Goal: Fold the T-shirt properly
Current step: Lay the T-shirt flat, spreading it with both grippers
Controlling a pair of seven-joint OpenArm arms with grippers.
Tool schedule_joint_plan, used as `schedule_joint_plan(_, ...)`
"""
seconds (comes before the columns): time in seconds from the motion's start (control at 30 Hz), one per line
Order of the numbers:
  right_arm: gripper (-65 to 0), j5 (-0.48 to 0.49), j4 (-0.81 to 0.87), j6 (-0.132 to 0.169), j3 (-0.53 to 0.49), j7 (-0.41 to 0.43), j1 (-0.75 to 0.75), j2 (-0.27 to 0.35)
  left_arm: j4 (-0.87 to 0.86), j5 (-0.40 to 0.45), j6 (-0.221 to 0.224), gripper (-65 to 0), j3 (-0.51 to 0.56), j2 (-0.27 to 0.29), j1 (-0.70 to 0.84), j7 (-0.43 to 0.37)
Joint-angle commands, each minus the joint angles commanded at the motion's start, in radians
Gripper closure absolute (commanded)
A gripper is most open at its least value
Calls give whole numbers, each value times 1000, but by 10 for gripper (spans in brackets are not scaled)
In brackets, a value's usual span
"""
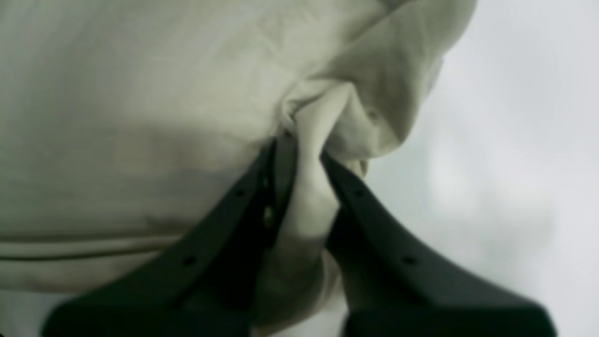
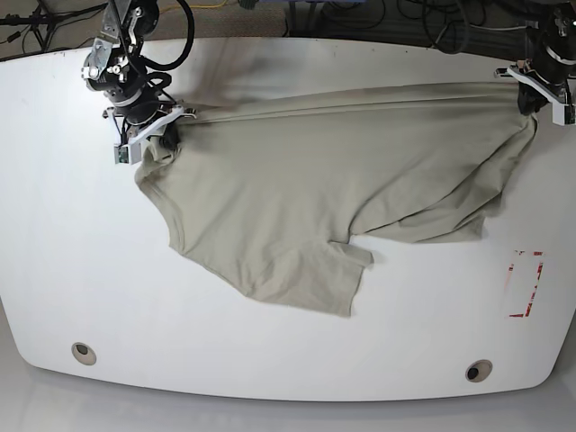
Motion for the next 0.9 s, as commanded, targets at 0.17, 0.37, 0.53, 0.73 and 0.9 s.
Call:
schedule_joint_plan(0.17,-33,-5,0,-5,0,-5,-6,-5,-12,0,0,0,-2,0,6,0)
schedule_joint_plan(0.37,-333,-5,6,-9,0,-8,-8,-5,-12,0,0,0,-2,2,6,0)
schedule_joint_plan(0.53,-539,2,52,-9,0,-8,-14,-5,-12,0,0,0,-2,2,5,0)
schedule_joint_plan(0.73,-558,6,137,-9,-6,-8,-28,-11,-12,0,0,0,-2,2,5,0)
schedule_joint_plan(0.9,-564,-5,146,-5,-8,-11,49,-29,-14,0,0,0,0,2,5,0)
